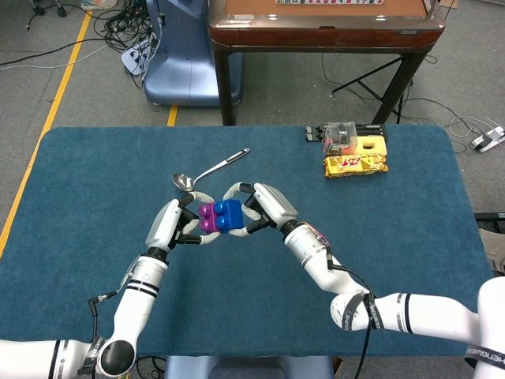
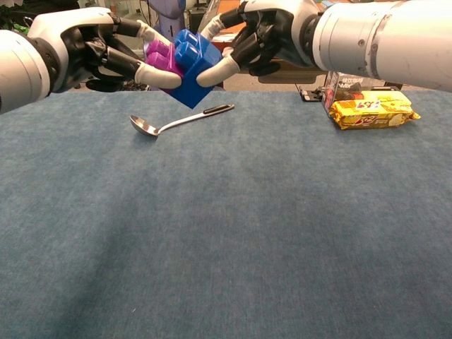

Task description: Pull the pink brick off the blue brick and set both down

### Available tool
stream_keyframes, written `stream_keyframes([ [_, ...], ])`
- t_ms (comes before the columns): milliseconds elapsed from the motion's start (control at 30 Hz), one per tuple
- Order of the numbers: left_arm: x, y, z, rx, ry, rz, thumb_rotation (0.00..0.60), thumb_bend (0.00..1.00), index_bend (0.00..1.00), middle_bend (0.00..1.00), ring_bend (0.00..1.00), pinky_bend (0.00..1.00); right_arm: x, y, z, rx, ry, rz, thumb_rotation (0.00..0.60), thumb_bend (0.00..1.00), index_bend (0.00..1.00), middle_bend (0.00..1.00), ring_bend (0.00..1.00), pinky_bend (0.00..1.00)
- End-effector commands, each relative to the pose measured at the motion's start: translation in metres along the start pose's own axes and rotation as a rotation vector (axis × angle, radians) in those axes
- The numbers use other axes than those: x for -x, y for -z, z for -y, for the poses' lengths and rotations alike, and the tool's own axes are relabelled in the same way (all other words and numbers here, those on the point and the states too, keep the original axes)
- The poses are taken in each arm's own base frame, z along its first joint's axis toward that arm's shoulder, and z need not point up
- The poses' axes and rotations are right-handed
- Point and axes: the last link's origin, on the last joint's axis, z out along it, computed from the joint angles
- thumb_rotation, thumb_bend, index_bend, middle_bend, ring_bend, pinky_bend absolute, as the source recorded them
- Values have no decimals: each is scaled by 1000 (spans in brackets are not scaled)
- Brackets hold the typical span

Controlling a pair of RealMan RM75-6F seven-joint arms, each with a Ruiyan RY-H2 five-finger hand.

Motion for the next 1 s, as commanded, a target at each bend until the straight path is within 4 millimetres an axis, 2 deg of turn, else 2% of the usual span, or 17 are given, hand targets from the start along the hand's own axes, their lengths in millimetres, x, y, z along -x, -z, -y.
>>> stream_keyframes([
  [33,0,0,0,0,2,-2,600,0,641,1000,1000,1000,0,0,0,0,1,1,600,249,686,1000,1000,1000],
  [1000,0,1,4,8,2,-20,600,0,669,1000,1000,1000,-5,5,-7,9,-10,-3,600,249,689,1000,1000,1000],
])
